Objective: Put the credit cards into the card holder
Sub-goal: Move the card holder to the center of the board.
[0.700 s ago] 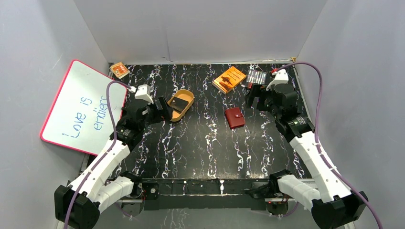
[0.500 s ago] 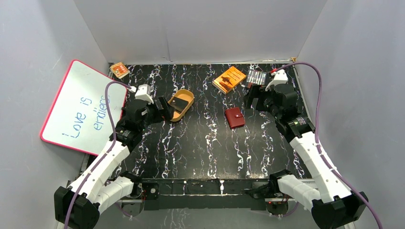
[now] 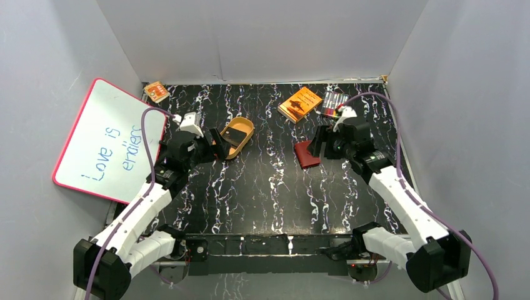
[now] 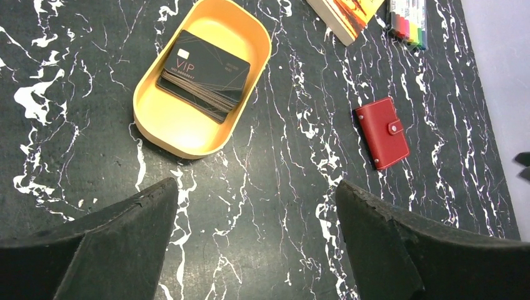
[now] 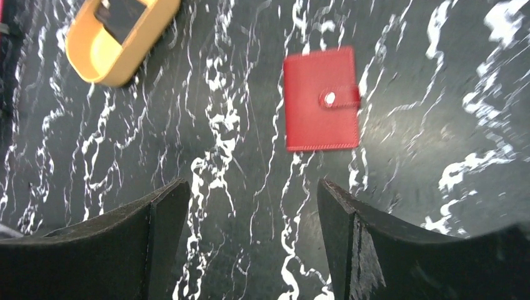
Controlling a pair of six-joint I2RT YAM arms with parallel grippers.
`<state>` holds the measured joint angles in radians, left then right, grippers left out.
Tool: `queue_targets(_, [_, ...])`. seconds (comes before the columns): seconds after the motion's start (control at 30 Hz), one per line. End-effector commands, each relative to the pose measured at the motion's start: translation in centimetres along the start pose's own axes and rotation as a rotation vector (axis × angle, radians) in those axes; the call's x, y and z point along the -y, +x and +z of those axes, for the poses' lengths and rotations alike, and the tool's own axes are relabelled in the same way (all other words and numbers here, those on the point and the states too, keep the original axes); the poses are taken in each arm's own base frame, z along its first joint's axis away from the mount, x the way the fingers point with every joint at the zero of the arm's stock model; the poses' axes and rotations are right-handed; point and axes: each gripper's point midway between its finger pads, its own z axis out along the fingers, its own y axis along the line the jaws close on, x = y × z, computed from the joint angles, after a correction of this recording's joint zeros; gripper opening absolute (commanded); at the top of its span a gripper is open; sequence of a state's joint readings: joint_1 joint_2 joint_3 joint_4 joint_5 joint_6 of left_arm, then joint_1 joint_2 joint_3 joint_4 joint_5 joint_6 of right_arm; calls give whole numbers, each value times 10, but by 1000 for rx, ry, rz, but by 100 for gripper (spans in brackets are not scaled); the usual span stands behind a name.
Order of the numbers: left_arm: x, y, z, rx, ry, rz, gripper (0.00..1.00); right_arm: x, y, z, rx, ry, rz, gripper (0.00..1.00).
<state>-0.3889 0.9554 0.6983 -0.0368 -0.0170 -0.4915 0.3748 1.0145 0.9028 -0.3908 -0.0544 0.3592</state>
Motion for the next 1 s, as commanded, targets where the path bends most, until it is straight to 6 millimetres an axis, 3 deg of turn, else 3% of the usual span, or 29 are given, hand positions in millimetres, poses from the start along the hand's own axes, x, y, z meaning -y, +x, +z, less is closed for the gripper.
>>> queue_targets(0.0, [2,0,3,3,12,-16,93,-10,24,20,-69,-34,77,81])
queue_targets(0.2, [-13,5,6,-20,-71,-18,91,-14,43,45,-100,-7,75,75])
queue_targets(0.3, [-22,7,8,-38,-127,-15,91,4,49,58,-114,104,86,72])
queue_targets(0.5, [-23,10,10,-56,-131,-13,90,35,41,78,-83,242,81,68])
queue_targets(0.77, [-21,8,8,-42,-121,-14,90,57,42,116,-162,215,142,61])
queue_targets(0.97, [-19,7,7,-40,-108,-13,89,76,47,132,-208,207,188,57])
